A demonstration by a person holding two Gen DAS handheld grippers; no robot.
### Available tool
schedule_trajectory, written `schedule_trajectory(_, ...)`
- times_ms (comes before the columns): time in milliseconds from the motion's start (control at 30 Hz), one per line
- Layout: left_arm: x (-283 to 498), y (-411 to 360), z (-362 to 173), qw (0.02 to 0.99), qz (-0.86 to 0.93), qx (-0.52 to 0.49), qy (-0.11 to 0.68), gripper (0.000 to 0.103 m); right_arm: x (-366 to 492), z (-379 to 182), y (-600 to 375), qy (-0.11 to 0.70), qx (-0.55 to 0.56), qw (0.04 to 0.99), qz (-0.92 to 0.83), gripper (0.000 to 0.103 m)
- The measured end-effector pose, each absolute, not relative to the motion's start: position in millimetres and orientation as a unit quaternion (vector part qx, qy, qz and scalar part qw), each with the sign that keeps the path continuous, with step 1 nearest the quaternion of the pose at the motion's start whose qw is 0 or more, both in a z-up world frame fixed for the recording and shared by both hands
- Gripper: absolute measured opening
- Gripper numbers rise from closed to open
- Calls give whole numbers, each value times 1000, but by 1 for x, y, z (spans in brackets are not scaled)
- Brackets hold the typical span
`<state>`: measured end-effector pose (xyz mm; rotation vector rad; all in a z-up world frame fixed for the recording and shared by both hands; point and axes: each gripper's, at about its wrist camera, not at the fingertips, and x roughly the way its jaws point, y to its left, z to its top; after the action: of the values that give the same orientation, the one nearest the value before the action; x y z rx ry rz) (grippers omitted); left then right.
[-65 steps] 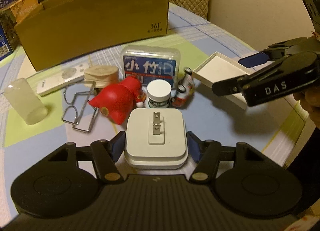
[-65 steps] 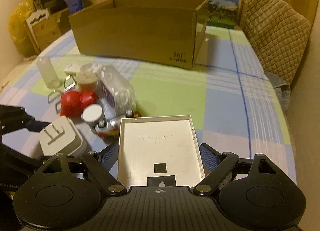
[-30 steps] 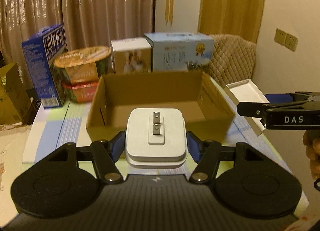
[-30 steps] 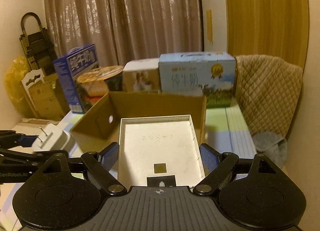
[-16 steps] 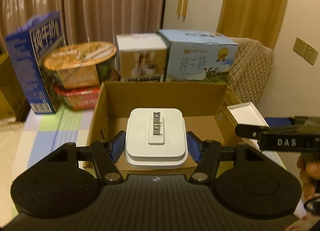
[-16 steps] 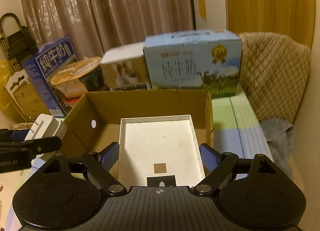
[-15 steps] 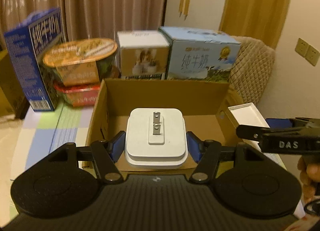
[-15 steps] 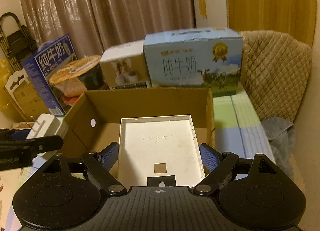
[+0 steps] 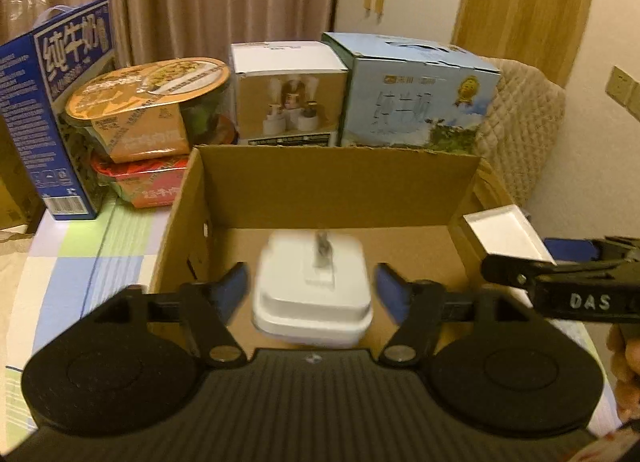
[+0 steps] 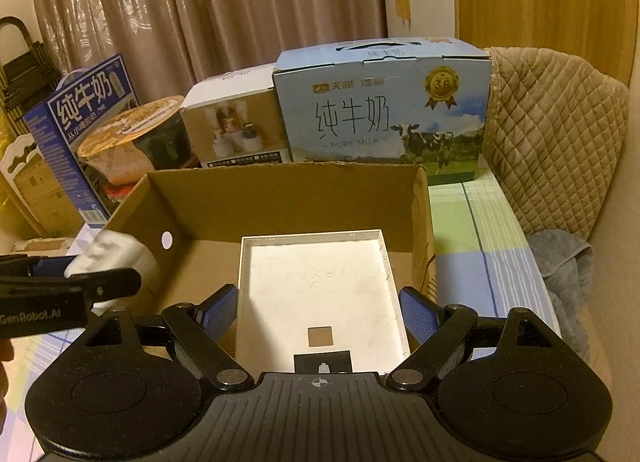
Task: Organize rigid objects
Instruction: 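Lift and carry the plug adapter and tray with both grippers into the cardboard box, then open the left gripper releasing the plug while the right gripper releases the tray in the box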
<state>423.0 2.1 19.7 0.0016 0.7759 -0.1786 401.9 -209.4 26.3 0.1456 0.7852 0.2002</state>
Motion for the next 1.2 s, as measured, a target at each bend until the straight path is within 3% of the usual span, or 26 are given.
schedule_trajectory(767, 405, 14, 34, 927, -84, 5, 365, 82, 402, 27, -210, 381, 75, 918, 81, 84)
schedule_trajectory(933, 399, 15, 36, 930, -81, 7, 359, 82, 400, 27, -215, 350, 88, 929, 81, 90)
schedule_trajectory(1200, 375, 19, 43, 934, -80, 1, 349, 82, 373, 42, -228, 322, 98, 938, 78, 90)
